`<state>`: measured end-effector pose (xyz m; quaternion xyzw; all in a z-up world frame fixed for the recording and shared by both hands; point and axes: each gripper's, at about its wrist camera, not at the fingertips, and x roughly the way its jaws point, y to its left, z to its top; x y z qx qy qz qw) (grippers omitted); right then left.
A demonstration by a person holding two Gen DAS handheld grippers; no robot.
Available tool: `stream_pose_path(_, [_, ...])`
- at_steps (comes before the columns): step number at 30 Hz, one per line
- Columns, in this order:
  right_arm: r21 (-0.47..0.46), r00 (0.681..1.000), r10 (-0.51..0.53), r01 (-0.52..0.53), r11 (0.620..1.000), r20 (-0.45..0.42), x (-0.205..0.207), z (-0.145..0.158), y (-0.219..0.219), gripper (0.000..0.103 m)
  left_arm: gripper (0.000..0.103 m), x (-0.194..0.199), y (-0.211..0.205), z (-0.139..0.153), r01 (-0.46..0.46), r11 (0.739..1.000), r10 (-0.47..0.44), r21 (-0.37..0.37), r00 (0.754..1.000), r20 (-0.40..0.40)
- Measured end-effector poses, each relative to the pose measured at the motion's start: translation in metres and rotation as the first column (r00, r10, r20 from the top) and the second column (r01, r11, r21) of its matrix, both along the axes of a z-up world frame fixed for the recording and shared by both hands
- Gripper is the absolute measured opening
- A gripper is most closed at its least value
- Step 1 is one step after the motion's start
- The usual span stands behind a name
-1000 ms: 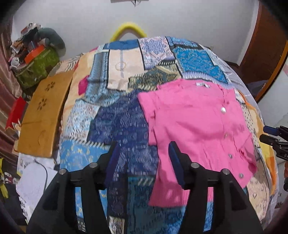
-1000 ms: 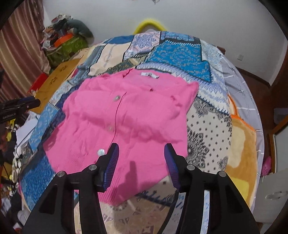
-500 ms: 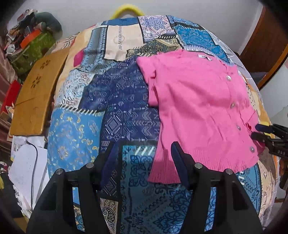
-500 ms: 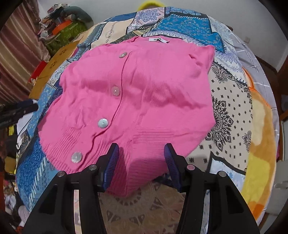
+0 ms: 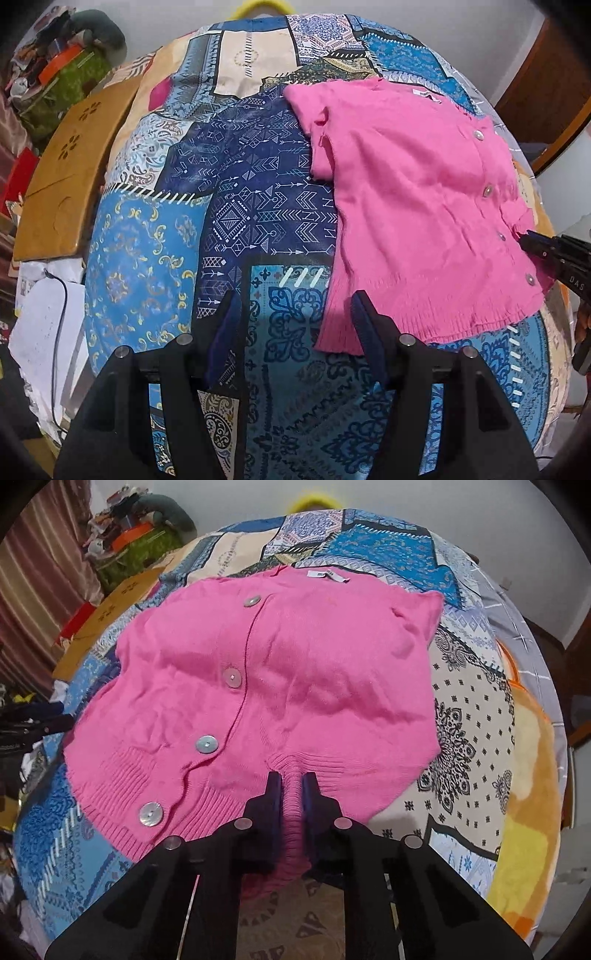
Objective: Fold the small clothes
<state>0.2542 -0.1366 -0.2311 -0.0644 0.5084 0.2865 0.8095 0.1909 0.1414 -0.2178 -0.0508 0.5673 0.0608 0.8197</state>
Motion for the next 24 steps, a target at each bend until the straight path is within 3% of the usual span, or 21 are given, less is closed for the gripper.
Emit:
stream_pose_path(6, [0.080,0.998,-0.063,0.060,0.995,0.032,-0.004,0.019,-0.024,0.008,0.061,-0.002,0.001,0.001,-0.018,0.997,0.018,-0.073,1.000,-0.006])
stream_pose_path(12, [0.128,0.990,-0.124,0.115,0.985,0.070,-0.006,0.039,-0.056,0.008,0.061,0.000,-0.010,-0.013,0.003,0.997,-0.006,-0.083,0.999,-0.042])
stream_pose_path(17, [0.150,0.984,-0.164,0.153,0.977,0.068,-0.011,0.043,-0.079,0.008,0.061,0.000,-0.012,-0.017,-0.007,0.994,0.004,-0.107,1.000,-0.028])
stream_pose_path(20, [0.163,0.982,-0.177,0.166,0.973,0.058,-0.015,0.041,-0.089,0.007,0.046,-0.001,-0.011,-0.017,-0.008,0.988,0.005,-0.156,1.000,-0.021])
stream_pose_path(24, [0.185,0.982,-0.183,0.171,0.968,0.052,-0.019,0.041,-0.095,0.007,0.008,-0.001,-0.016,-0.013,0.005,0.986,-0.006,-0.168,1.000,-0.009])
